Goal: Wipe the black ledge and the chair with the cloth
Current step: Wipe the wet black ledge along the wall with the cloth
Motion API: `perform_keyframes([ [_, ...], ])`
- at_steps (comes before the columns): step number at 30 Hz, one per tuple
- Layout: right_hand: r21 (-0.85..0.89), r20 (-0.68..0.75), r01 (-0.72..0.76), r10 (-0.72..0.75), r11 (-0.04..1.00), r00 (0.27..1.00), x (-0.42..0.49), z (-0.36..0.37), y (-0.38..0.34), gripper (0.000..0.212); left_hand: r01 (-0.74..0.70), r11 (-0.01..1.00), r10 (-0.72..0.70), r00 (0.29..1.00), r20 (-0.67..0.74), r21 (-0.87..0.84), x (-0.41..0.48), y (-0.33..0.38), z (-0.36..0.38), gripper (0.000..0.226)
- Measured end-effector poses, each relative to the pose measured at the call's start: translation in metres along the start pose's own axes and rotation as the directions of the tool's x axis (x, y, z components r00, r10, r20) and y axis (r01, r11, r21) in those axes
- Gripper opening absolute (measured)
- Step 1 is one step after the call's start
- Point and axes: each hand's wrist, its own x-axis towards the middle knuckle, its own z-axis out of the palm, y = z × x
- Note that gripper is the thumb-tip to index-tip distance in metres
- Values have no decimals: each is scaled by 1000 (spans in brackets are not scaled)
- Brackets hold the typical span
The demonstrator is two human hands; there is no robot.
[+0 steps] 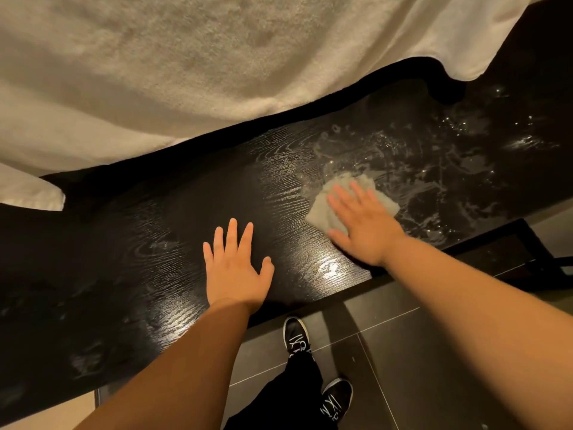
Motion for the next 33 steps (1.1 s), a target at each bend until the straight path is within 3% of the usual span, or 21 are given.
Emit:
perform_keyframes([
  [3,54,-9,-219,220,974,975,9,-7,-15,83,-5,1000,5,1000,7,-15,1,-1,0,78],
  [5,87,-33,-231,235,969,972,0,-3,-44,82,-9,1000,9,1000,6,-26,1,-2,0,79],
  [8,36,-69,-25,27,999,997,-23,13,-79,79,-10,1000,10,1000,11,-18,2,-1,0,80],
  [11,35,-96,195,-190,980,977,-25,17,-66,77,-18,1000,18,1000,12,12,3,0,0,79],
  [13,26,-102,222,-218,975,971,-11,12,-41,76,-23,1000,23,1000,11,8,2,-1,1,79],
  [16,45,-38,-36,38,998,999,17,-7,-15,78,-8,1000,9,1000,14,-5,2,-1,2,78],
  [18,51,-9,-202,203,978,979,28,-13,-20,78,3,1000,-3,1000,23,-5,3,-1,1,78],
  [20,66,9,-230,230,971,973,27,-13,-37,77,12,1000,-12,999,43,-5,3,1,0,78],
  [23,25,-28,26,-25,999,999,5,-1,-62,77,15,1000,-15,999,48,-15,6,3,-4,77],
  [26,20,-34,257,-256,966,966,-6,6,-60,75,-32,999,32,999,19,-21,22,-3,-12,74],
  [28,0,14,329,-329,944,944,6,2,-40,75,-120,993,120,993,-20,-17,41,-12,-16,73],
  [30,-8,30,234,-233,972,972,28,-6,-16,79,-190,982,190,981,-46,-7,62,-19,-18,73],
  [33,26,47,-103,101,994,994,55,-23,-1,85,-224,975,224,974,-11,8,82,-24,-19,75],
])
